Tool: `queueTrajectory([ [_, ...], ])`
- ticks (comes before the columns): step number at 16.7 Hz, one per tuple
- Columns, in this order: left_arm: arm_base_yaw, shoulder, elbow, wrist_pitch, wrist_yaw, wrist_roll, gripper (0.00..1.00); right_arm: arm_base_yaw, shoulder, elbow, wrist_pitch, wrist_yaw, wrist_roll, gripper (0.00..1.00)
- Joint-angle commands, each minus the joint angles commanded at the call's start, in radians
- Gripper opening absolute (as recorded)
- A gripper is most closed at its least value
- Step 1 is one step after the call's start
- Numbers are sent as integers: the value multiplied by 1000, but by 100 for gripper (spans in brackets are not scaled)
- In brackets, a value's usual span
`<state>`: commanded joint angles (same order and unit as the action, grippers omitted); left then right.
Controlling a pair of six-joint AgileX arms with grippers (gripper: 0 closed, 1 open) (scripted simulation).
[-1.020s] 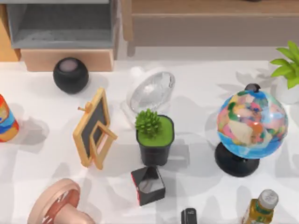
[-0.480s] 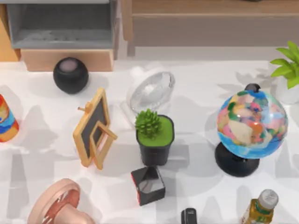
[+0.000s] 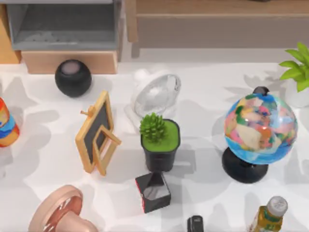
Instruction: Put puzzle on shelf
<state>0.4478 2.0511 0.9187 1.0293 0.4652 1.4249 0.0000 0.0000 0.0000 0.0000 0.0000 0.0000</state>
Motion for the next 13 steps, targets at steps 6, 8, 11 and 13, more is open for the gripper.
queueTrajectory([
  [6, -26, 201, 158, 127, 0, 139, 100, 0, 0, 0, 0, 0, 0, 100],
  [8, -28, 225, 177, 143, 0, 156, 100, 0, 0, 0, 0, 0, 0, 100],
  [11, -29, 230, 181, 146, 0, 160, 100, 0, 0, 0, 0, 0, 0, 100],
  [13, -29, 230, 181, 146, 0, 160, 100, 0, 0, 0, 0, 0, 0, 100],
])
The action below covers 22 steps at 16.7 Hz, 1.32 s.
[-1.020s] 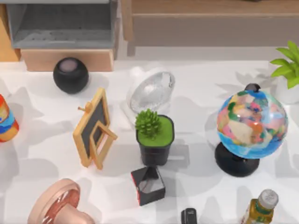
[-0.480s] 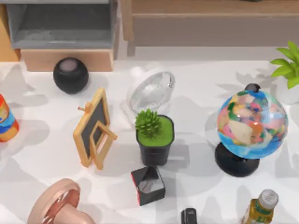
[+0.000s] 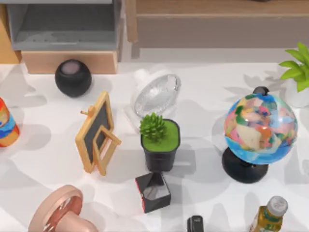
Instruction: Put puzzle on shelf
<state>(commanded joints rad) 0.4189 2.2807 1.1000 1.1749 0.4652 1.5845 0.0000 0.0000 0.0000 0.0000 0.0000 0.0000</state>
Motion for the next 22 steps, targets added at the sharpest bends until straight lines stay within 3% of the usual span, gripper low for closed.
queueTrajectory([
  [12, -25, 54, 115, -60, -25, -1, 100, 0, 0, 0, 0, 0, 0, 100],
  [22, -25, 54, 115, -60, -25, -1, 25, 0, 0, 0, 0, 0, 0, 100],
])
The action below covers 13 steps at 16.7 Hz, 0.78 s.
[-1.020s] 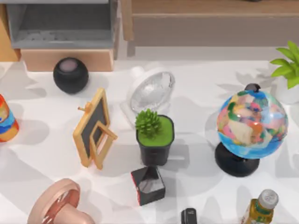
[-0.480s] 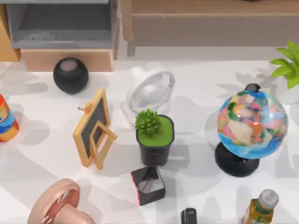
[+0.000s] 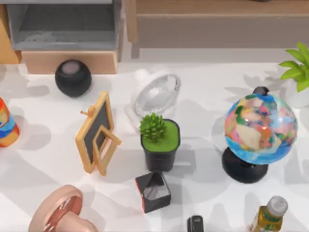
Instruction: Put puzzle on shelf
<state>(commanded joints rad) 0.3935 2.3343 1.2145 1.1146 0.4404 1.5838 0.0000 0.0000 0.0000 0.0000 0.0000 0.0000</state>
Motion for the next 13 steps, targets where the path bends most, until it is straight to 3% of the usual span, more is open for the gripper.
queueTrajectory([
  [3, 0, 0, 0, 0, 0, 0, 2, 0, 0, 0, 0, 0, 0, 100],
  [4, 0, 0, 0, 0, 0, 0, 0, 0, 0, 0, 0, 0, 0, 100],
  [13, 5, 7, -4, -7, 2, -5, 0, 0, 0, 0, 0, 0, 0, 100],
])
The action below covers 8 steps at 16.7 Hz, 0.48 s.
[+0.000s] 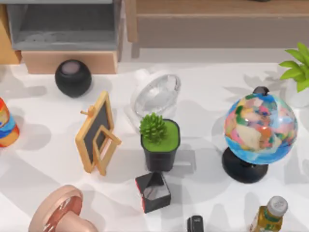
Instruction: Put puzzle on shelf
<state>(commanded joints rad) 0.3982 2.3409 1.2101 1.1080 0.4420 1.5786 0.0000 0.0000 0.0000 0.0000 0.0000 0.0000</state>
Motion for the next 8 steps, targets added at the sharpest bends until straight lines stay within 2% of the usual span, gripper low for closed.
queueTrajectory([
  [8, 64, -116, -259, 134, 63, 3, 0, 0, 0, 0, 0, 0, 0, 100],
])
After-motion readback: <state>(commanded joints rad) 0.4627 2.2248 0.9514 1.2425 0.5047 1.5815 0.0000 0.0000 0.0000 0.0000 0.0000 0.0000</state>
